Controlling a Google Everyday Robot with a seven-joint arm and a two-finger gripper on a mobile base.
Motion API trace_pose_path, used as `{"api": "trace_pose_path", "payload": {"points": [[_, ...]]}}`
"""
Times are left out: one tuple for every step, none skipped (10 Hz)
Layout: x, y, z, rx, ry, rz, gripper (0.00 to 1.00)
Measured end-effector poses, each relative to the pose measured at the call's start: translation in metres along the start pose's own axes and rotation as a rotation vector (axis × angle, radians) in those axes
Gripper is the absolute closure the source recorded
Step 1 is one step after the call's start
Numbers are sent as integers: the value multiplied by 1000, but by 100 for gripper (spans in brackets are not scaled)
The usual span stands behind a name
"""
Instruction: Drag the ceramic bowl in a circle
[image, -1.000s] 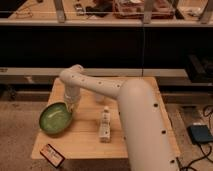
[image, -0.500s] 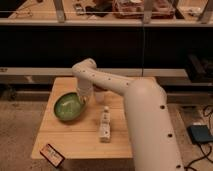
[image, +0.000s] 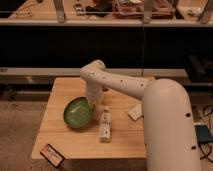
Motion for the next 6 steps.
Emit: {"api": "trace_pose_path", "payload": {"points": [[-13,2,1,5,-21,-18,100],[-29,-1,1,4,-43,-62,100],[-37,-6,2,-4,-49,-92,100],[-44,-13,3,-14,-54,-127,100],[-51,-21,5,-21,-59,-160,100],[-57,-34,7,-23,-62,-195,100]]}}
